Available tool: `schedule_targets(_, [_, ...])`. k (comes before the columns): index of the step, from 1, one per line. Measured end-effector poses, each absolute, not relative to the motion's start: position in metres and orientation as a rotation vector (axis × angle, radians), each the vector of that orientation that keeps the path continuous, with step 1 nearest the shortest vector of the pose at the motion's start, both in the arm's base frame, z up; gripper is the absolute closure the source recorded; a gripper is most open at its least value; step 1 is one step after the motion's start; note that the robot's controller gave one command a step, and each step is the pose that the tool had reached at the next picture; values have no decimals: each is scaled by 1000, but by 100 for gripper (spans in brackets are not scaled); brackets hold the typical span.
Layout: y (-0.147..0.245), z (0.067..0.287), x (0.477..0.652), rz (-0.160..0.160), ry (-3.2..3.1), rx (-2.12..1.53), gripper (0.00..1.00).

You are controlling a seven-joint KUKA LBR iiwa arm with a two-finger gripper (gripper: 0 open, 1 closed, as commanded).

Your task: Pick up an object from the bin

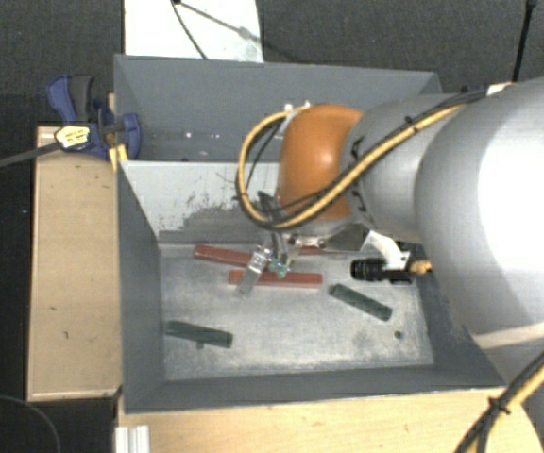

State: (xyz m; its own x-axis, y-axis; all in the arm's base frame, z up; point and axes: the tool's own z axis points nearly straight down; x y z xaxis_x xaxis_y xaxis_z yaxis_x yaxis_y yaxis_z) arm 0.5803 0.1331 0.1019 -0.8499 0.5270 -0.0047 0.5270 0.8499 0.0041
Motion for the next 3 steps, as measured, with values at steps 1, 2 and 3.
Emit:
schedule_targets(1, [134,70,588,2,2932,1127,0])
schedule_targets(2, [161,70,593,1,2894,1215,0])
schedule_targets(3, [160,70,593,1,2895,1213,100])
